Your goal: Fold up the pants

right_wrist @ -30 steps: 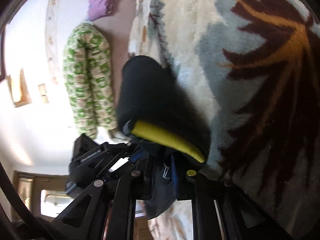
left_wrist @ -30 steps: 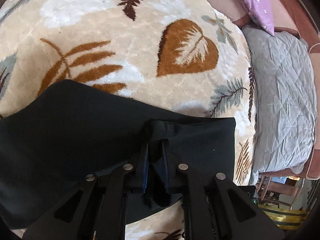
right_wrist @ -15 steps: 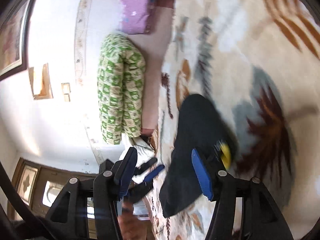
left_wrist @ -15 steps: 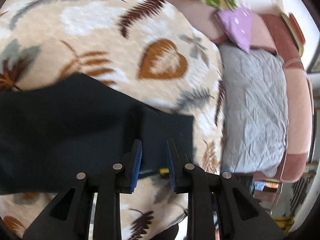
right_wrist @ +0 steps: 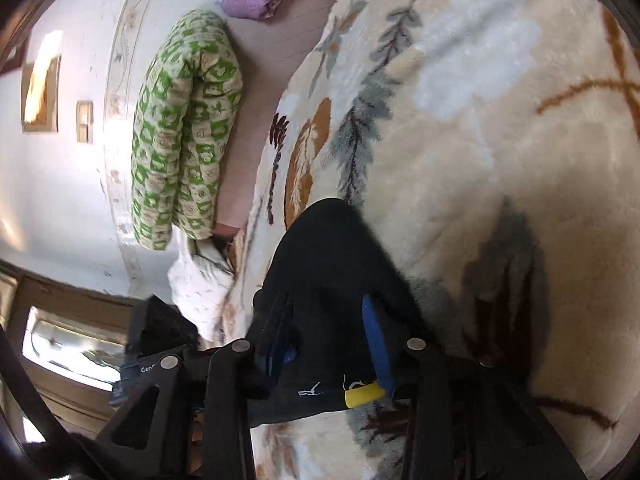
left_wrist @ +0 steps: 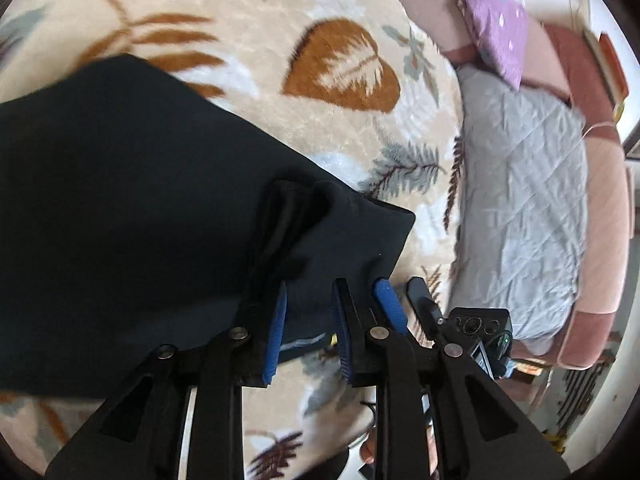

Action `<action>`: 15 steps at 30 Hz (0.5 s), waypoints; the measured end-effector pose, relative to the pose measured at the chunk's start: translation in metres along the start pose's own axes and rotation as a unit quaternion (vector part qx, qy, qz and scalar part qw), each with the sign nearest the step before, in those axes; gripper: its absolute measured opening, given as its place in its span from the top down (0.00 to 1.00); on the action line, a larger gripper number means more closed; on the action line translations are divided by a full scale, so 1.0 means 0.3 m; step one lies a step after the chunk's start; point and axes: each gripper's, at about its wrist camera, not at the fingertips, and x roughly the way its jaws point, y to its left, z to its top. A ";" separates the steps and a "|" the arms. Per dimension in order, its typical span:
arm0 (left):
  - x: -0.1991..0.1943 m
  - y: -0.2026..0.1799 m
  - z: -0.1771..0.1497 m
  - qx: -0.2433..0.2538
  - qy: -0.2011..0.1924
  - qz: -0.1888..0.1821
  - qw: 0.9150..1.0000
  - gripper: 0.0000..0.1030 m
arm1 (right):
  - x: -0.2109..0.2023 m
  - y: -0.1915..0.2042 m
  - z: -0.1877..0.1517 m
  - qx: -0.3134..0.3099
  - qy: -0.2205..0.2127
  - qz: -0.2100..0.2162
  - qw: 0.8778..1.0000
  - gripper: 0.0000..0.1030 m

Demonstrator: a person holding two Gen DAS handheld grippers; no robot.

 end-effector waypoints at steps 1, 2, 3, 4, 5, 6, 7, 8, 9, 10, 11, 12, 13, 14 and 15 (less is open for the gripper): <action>-0.038 0.008 -0.011 0.004 -0.008 0.000 1.000 0.80 | -0.006 0.006 0.003 0.006 0.004 0.004 1.000 0.63; -0.073 0.016 -0.022 0.008 -0.015 0.000 1.000 0.80 | -0.014 0.014 0.005 0.003 0.004 0.003 1.000 0.56; -0.124 0.034 -0.038 0.010 -0.024 0.001 1.000 0.80 | -0.034 0.044 0.001 -0.013 0.001 -0.003 1.000 0.48; -0.173 0.054 -0.054 0.010 -0.032 0.001 0.999 0.80 | -0.049 0.072 -0.004 -0.027 0.000 -0.007 1.000 0.46; -0.239 0.088 -0.075 0.009 -0.044 0.004 0.999 0.80 | -0.067 0.109 -0.015 -0.048 0.000 -0.010 0.999 0.45; -0.291 0.119 -0.093 0.008 -0.053 0.012 0.998 0.80 | -0.069 0.138 -0.023 -0.062 0.002 -0.012 0.998 0.45; -0.340 0.144 -0.110 0.008 -0.064 0.021 0.998 0.80 | -0.067 0.188 -0.045 -0.089 0.013 -0.015 0.996 0.44; -0.416 0.181 -0.133 0.011 -0.084 0.035 0.996 0.80 | -0.056 0.226 -0.059 -0.104 0.021 -0.020 0.994 0.40; -0.468 0.210 -0.148 0.014 -0.099 0.052 0.994 0.80 | -0.045 0.265 -0.087 -0.126 0.030 -0.029 0.991 0.34; -0.513 0.237 -0.161 0.015 -0.115 0.070 0.991 0.80 | -0.019 0.322 -0.127 -0.158 0.046 -0.034 0.986 0.32; -0.566 0.272 -0.177 0.015 -0.130 0.088 0.988 0.80 | 0.001 0.357 -0.153 -0.179 0.057 -0.037 0.982 0.30; -0.618 0.313 -0.191 0.013 -0.143 0.104 0.984 0.80 | 0.030 0.401 -0.194 -0.209 0.071 -0.044 0.974 0.29; -0.666 0.358 -0.203 0.005 -0.154 0.118 0.981 0.80 | 0.069 0.453 -0.250 -0.248 0.087 -0.055 0.963 0.29; -0.707 0.406 -0.212 -0.006 -0.163 0.127 0.978 0.80 | 0.116 0.504 -0.316 -0.289 0.106 -0.065 0.949 0.28; -0.730 0.443 -0.215 -0.017 -0.168 0.129 0.977 0.80 | 0.155 0.540 -0.361 -0.317 0.118 -0.071 0.939 0.27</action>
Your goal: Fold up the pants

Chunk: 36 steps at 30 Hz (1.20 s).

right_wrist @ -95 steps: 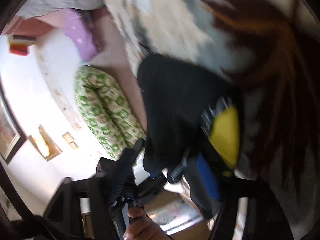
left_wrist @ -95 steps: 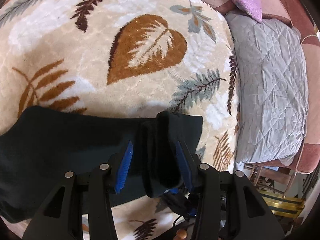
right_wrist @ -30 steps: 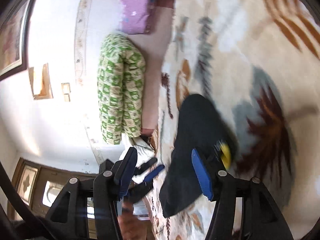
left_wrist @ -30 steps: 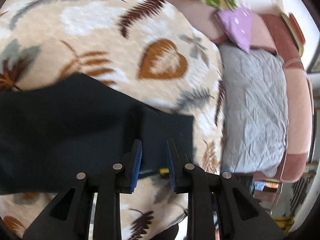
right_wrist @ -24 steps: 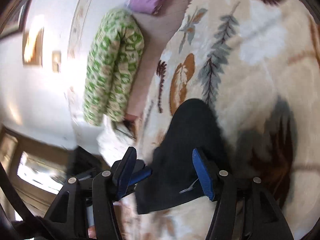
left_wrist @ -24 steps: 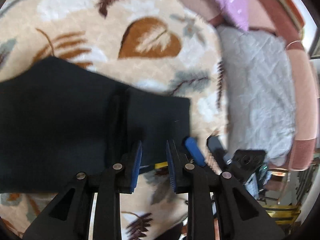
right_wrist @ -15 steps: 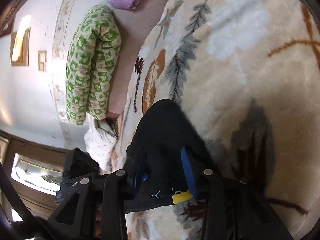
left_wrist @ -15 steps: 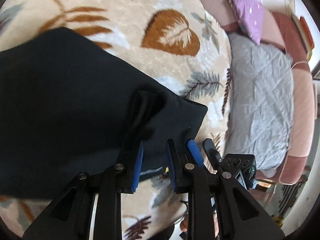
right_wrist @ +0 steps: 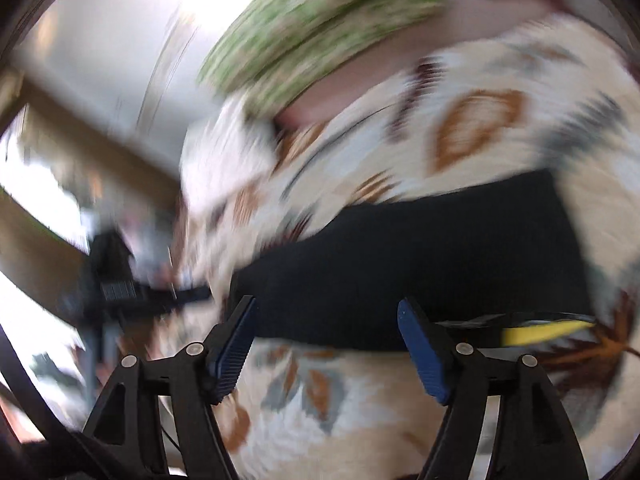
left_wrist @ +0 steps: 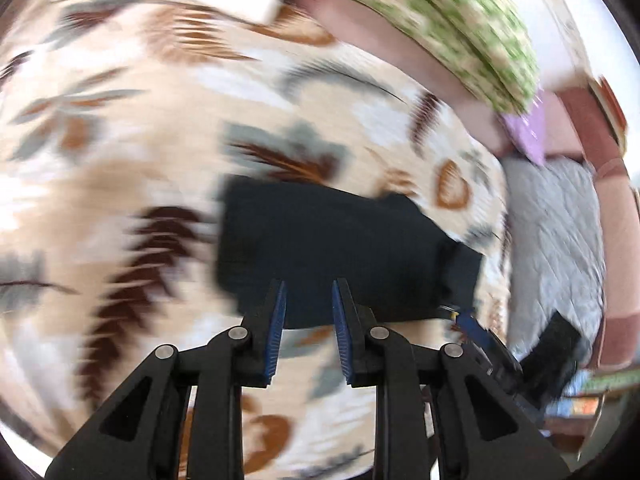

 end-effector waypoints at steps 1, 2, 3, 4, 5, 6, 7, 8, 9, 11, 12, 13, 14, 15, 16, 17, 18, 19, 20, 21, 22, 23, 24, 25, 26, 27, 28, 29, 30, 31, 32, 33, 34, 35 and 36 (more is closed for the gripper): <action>-0.010 0.041 0.003 -0.009 -0.002 0.000 1.000 0.80 | 0.061 0.098 -0.021 -0.052 0.021 -0.014 0.998 0.27; -0.012 0.075 0.005 -0.017 0.000 0.000 1.000 0.80 | 0.108 0.171 -0.042 -0.094 0.032 -0.027 0.995 0.27; -0.008 0.116 0.010 -0.027 0.004 -0.004 1.000 0.80 | 0.145 0.226 -0.060 -0.127 0.037 -0.042 0.990 0.27; -0.003 0.150 0.015 -0.032 0.010 -0.008 0.999 0.80 | 0.208 0.315 -0.092 -0.184 0.045 -0.068 0.980 0.27; 0.011 0.181 0.020 -0.038 0.018 -0.013 0.999 0.80 | 0.241 0.356 -0.112 -0.210 0.050 -0.080 0.973 0.27; 0.020 0.197 0.023 -0.040 0.022 -0.014 0.999 0.80 | 0.288 0.400 -0.137 -0.239 0.056 -0.093 0.965 0.27; 0.026 0.216 0.025 -0.042 0.025 -0.014 0.999 0.80 | 0.346 0.449 -0.163 -0.269 0.065 -0.110 0.955 0.27; 0.033 0.232 0.028 -0.046 0.025 -0.015 0.999 0.80 | 0.384 0.477 -0.182 -0.288 0.068 -0.123 0.947 0.27; 0.041 0.247 0.032 -0.050 0.024 -0.023 0.998 0.80 | 0.410 0.490 -0.188 -0.300 0.071 -0.133 0.942 0.26; 0.054 0.260 0.040 -0.058 0.028 -0.038 0.997 0.80 | 0.471 0.513 -0.216 -0.323 0.080 -0.151 0.931 0.26; 0.057 0.271 0.046 -0.063 0.030 -0.046 0.997 0.80 | 0.499 0.521 -0.224 -0.333 0.084 -0.159 0.926 0.26; 0.058 0.277 0.050 -0.066 0.031 -0.053 0.996 0.80 | 0.524 0.530 -0.235 -0.345 0.085 -0.170 0.919 0.26; 0.059 0.283 0.053 -0.067 0.032 -0.057 0.996 0.80 | 0.548 0.541 -0.244 -0.358 0.084 -0.183 0.912 0.26; 0.059 0.290 0.058 -0.068 0.031 -0.061 0.995 0.80 | 0.568 0.551 -0.249 -0.364 0.084 -0.187 0.909 0.25; 0.057 0.294 0.059 -0.067 0.030 -0.064 0.995 0.80 | 0.589 0.561 -0.253 -0.372 0.085 -0.193 0.904 0.25; 0.053 0.300 0.061 -0.066 0.029 -0.065 0.995 0.80 | 0.611 0.570 -0.258 -0.379 0.090 -0.197 0.900 0.25; 0.050 0.306 0.064 -0.065 0.027 -0.065 0.995 0.80 | 0.630 0.577 -0.262 -0.387 0.091 -0.206 0.894 0.24; 0.049 0.312 0.067 -0.065 0.027 -0.066 0.995 0.80 | 0.660 0.585 -0.268 -0.400 0.092 -0.222 0.885 0.24; 0.050 0.318 0.070 -0.065 0.027 -0.068 0.995 0.80 | 0.677 0.589 -0.268 -0.404 0.094 -0.226 0.881 0.24; 0.051 0.326 0.074 -0.066 0.028 -0.072 0.995 0.80 | 0.698 0.590 -0.268 -0.408 0.096 -0.232 0.878 0.24; 0.053 0.330 0.078 -0.067 0.028 -0.074 0.995 0.80 | 0.718 0.592 -0.266 -0.409 0.097 -0.237 0.876 0.25; 0.058 0.334 0.082 -0.067 0.029 -0.074 0.995 0.80 | 0.727 0.594 -0.260 -0.408 0.094 -0.236 0.877 0.25; 0.066 0.336 0.089 -0.068 0.032 -0.074 0.994 0.80 | 0.735 0.593 -0.251 -0.409 0.092 -0.235 0.877 0.27; 0.075 0.336 0.094 -0.068 0.035 -0.077 0.994 0.80 | 0.741 0.587 -0.235 -0.409 0.087 -0.237 0.877 0.29; 0.085 0.334 0.098 -0.068 0.039 -0.083 0.993 0.80 | 0.744 0.581 -0.222 -0.408 0.085 -0.235 0.878 0.41; 0.099 0.330 0.104 -0.068 0.045 -0.091 0.993 0.80 | 0.746 0.571 -0.205 -0.403 0.084 -0.235 0.880 0.50; 0.108 0.327 0.108 -0.069 0.046 -0.097 0.992 0.80 | 0.737 0.562 -0.187 -0.396 0.080 -0.229 0.886 0.55; 0.118 0.324 0.113 -0.072 0.046 -0.101 0.991 0.80 | 0.722 0.561 -0.178 -0.394 0.073 -0.224 0.888 0.62; 0.132 0.321 0.122 -0.076 0.046 -0.108 0.990 0.80 | 0.707 0.559 -0.172 -0.395 0.066 -0.219 0.890 0.65; 0.147 0.319 0.130 -0.080 0.049 -0.113 0.989 0.80 | 0.688 0.554 -0.162 -0.390 0.061 -0.210 0.895 0.66; 0.170 0.322 0.139 -0.091 0.054 -0.111 0.988 0.80 | 0.674 0.550 -0.155 -0.386 0.057 -0.205 0.898 0.66; 0.187 0.325 0.146 -0.102 0.058 -0.115 0.986 0.80 | 0.662 0.545 -0.148 -0.383 0.053 -0.201 0.900 0.67; 0.209 0.330 0.152 -0.114 0.064 -0.125 0.983 0.80 | 0.653 0.541 -0.142 -0.378 0.052 -0.196 0.903 0.67; 0.229 0.335 0.156 -0.125 0.071 -0.138 0.980 0.80 | 0.646 0.536 -0.135 -0.373 0.050 -0.192 0.907 0.67; 0.246 0.341 0.158 -0.137 0.075 -0.155 0.975 0.80 | 0.640 0.531 -0.127 -0.369 0.046 -0.189 0.909 0.67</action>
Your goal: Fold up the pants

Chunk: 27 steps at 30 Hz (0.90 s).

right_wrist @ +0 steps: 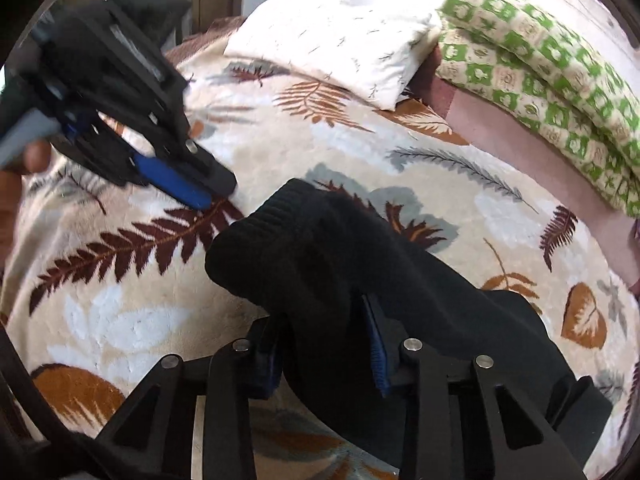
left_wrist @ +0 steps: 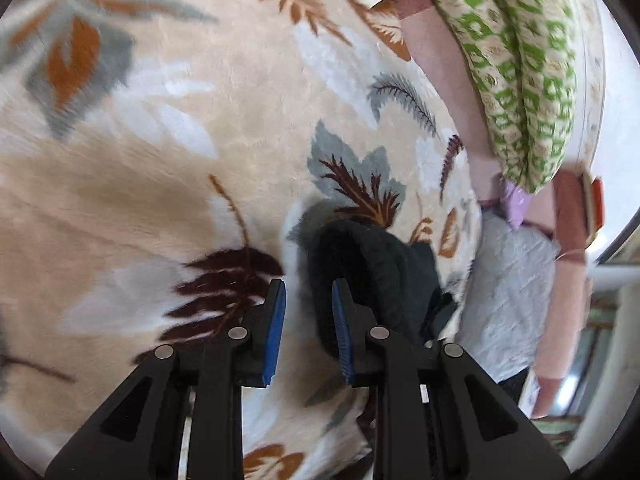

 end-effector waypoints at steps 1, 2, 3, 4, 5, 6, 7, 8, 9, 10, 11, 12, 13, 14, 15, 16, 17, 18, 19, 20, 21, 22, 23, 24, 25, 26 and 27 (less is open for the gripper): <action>0.014 0.011 0.006 -0.015 0.003 -0.023 1.000 0.79 | -0.002 -0.008 0.001 0.006 -0.002 0.008 1.000 0.67; 0.025 0.018 0.010 -0.028 0.005 -0.040 0.999 0.72 | -0.004 -0.011 0.002 0.008 -0.005 0.012 1.000 0.67; 0.038 0.027 0.016 -0.045 0.004 -0.059 0.997 0.67 | -0.005 -0.012 0.002 0.007 -0.007 0.015 1.000 0.67; 0.047 0.034 0.020 -0.057 0.000 -0.072 0.996 0.66 | -0.004 -0.010 0.001 0.006 -0.007 0.018 1.000 0.67; 0.057 0.040 0.024 -0.067 -0.001 -0.087 0.994 0.66 | -0.004 -0.011 -0.001 0.008 -0.009 0.021 1.000 0.67; 0.065 0.044 0.029 -0.073 -0.001 -0.102 0.992 0.66 | -0.002 -0.013 -0.004 0.012 -0.009 0.027 1.000 0.67; 0.073 0.048 0.031 -0.078 -0.001 -0.115 0.990 0.66 | 0.000 -0.016 -0.007 0.018 -0.007 0.034 0.999 0.67; 0.079 0.052 0.031 -0.082 0.001 -0.126 0.989 0.64 | 0.000 -0.018 -0.009 0.022 -0.008 0.038 0.999 0.67; 0.086 0.056 0.030 -0.087 0.004 -0.139 0.986 0.64 | 0.000 -0.019 -0.010 0.022 -0.008 0.041 0.999 0.67; 0.087 0.061 0.028 -0.089 0.005 -0.146 0.985 0.64 | 0.000 -0.020 -0.011 0.022 -0.008 0.042 0.999 0.67; 0.081 0.068 0.022 -0.092 0.003 -0.151 0.984 0.64 | 0.001 -0.023 -0.011 0.024 -0.008 0.043 0.999 0.67; 0.069 0.077 0.018 -0.094 -0.001 -0.159 0.983 0.64 | 0.002 -0.028 -0.012 0.028 -0.008 0.046 0.999 0.67; 0.058 0.087 0.014 -0.094 -0.007 -0.164 0.982 0.64 | 0.002 -0.035 -0.011 0.035 -0.008 0.052 0.998 0.67; 0.046 0.097 0.010 -0.096 -0.014 -0.169 0.981 0.64 | 0.001 -0.039 -0.012 0.037 -0.008 0.054 0.998 0.67; 0.034 0.108 0.007 -0.095 -0.022 -0.175 0.980 0.64 | 0.000 -0.041 -0.013 0.038 -0.008 0.055 0.998 0.67; 0.031 0.112 0.008 -0.094 -0.025 -0.177 0.979 0.64 | 0.001 -0.040 -0.015 0.038 -0.008 0.057 0.998 0.67; 0.028 0.118 0.006 -0.091 -0.025 -0.178 0.980 0.62 | 0.003 -0.037 -0.016 0.036 -0.006 0.057 0.998 0.67; 0.034 0.119 0.005 -0.087 -0.021 -0.181 0.979 0.62 | 0.004 -0.034 -0.017 0.036 -0.006 0.057 0.998 0.67; 0.045 0.113 0.005 -0.085 -0.017 -0.183 0.979 0.62 | 0.008 -0.030 -0.019 0.036 -0.005 0.058 0.998 0.67; 0.058 0.105 0.006 -0.081 -0.014 -0.179 0.980 0.62 | 0.010 -0.028 -0.020 0.036 -0.004 0.058 0.998 0.65; 0.073 0.093 0.007 -0.077 -0.013 -0.168 0.983 0.61 | 0.013 -0.026 -0.021 0.037 -0.003 0.059 0.998 0.65; 0.082 0.087 0.009 -0.076 -0.015 -0.160 0.984 0.60 | 0.015 -0.024 -0.021 0.037 -0.002 0.059 0.998 0.64; 0.091 0.077 0.014 -0.076 -0.017 -0.159 0.984 0.59 | 0.017 -0.021 -0.021 0.036 -0.001 0.058 0.998 0.64; 0.095 0.074 0.018 -0.076 -0.017 -0.161 0.984 0.56 | 0.019 -0.021 -0.021 0.035 0.000 0.058 0.998 0.64; 0.098 0.072 0.022 -0.077 -0.018 -0.163 0.983 0.55 | 0.019 -0.020 -0.021 0.035 0.002 0.058 0.998 0.64; 0.101 0.069 0.027 -0.080 -0.018 -0.165 0.983 0.53 | 0.017 -0.020 -0.021 0.035 0.001 0.058 0.998 0.64; 0.106 0.062 0.030 -0.082 -0.016 -0.170 0.982 0.53 | 0.016 -0.022 -0.020 0.034 0.001 0.057 0.998 0.64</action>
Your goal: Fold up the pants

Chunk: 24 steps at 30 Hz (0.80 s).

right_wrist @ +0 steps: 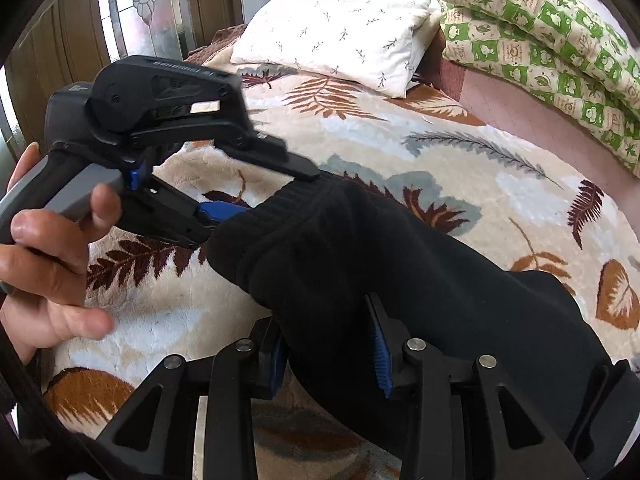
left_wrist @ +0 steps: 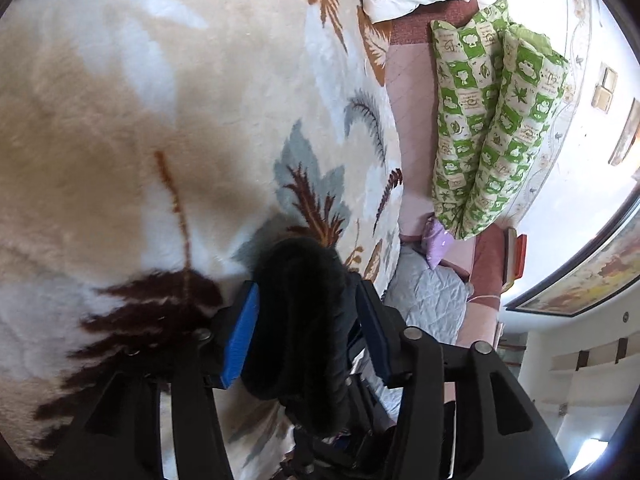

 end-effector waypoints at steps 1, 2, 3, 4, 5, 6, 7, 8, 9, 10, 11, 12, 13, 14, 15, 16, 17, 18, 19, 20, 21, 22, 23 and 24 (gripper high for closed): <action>0.006 -0.004 -0.003 0.000 0.006 0.001 1.000 0.53 | 0.000 0.000 0.001 -0.001 0.001 0.000 1.000 0.64; 0.007 -0.008 -0.011 0.002 0.014 0.006 1.000 0.53 | 0.002 0.000 0.002 -0.002 0.001 0.000 1.000 0.64; -0.009 -0.015 -0.022 0.009 0.012 0.018 1.000 0.53 | 0.004 0.001 0.003 -0.003 0.001 -0.001 1.000 0.65; -0.038 -0.025 -0.028 0.023 -0.007 0.041 0.999 0.53 | 0.003 0.002 0.003 -0.004 0.002 -0.002 1.000 0.65; -0.069 -0.035 -0.031 0.040 -0.031 0.060 0.997 0.53 | -0.002 0.001 0.002 -0.003 0.001 -0.001 1.000 0.65; -0.107 -0.047 -0.028 0.057 -0.059 0.086 0.993 0.53 | -0.005 0.000 0.002 -0.002 -0.001 0.001 1.000 0.65; -0.122 -0.051 -0.018 0.060 -0.073 0.098 0.991 0.53 | -0.011 -0.003 0.001 -0.003 -0.003 0.002 1.000 0.65; -0.120 -0.054 0.000 0.059 -0.072 0.106 0.990 0.53 | -0.013 -0.004 0.001 -0.005 -0.006 0.001 1.000 0.65; -0.105 -0.048 0.015 0.056 -0.060 0.107 0.991 0.53 | -0.016 -0.008 0.002 -0.004 -0.009 0.001 1.000 0.65; -0.081 -0.046 0.027 0.053 -0.046 0.105 0.992 0.53 | -0.019 -0.016 0.003 0.000 -0.012 0.003 1.000 0.65; -0.062 -0.045 0.031 0.053 -0.039 0.107 0.992 0.53 | -0.025 -0.028 0.004 0.009 -0.017 0.007 1.000 0.66; -0.037 -0.055 0.033 0.061 -0.036 0.116 0.991 0.51 | -0.028 -0.034 0.004 0.014 -0.019 0.009 1.000 0.66; -0.021 -0.069 0.029 0.071 -0.033 0.121 0.990 0.49 | -0.036 -0.045 0.004 0.021 -0.023 0.012 0.999 0.66; -0.009 -0.081 0.025 0.078 -0.029 0.119 0.989 0.44 | -0.039 -0.049 0.004 0.021 -0.023 0.012 0.999 0.66; 0.008 -0.090 0.020 0.080 -0.019 0.105 0.991 0.41 | -0.042 -0.052 0.005 0.022 -0.023 0.011 0.999 0.66; 0.024 -0.091 0.014 0.077 -0.005 0.093 0.993 0.41 | -0.044 -0.053 0.005 0.022 -0.024 0.012 0.999 0.66; 0.043 -0.090 0.008 0.071 0.012 0.081 0.994 0.40 | -0.047 -0.055 0.006 0.023 -0.024 0.012 0.999 0.66; 0.059 -0.092 -0.002 0.072 0.022 0.081 0.994 0.38 | -0.046 -0.054 0.007 0.022 -0.024 0.013 0.999 0.66; 0.064 -0.095 -0.010 0.077 0.019 0.087 0.993 0.37 | -0.045 -0.052 0.008 0.019 -0.022 0.012 0.999 0.66; 0.064 -0.102 -0.015 0.083 0.018 0.090 0.992 0.36 | -0.042 -0.049 0.008 0.016 -0.022 0.012 1.000 0.66; 0.060 -0.108 -0.019 0.083 0.015 0.092 0.992 0.36 | -0.040 -0.046 0.006 0.013 -0.021 0.012 1.000 0.66; 0.055 -0.106 -0.017 0.074 0.013 0.088 0.993 0.36 | -0.037 -0.045 0.005 0.012 -0.020 0.010 1.000 0.66; 0.051 -0.104 -0.015 0.065 0.014 0.079 0.995 0.36 | -0.034 -0.045 0.004 0.013 -0.020 0.012 1.000 0.66; 0.045 -0.100 -0.013 0.056 0.015 0.072 0.996 0.37 | -0.032 -0.047 0.002 0.015 -0.019 0.014 1.000 0.66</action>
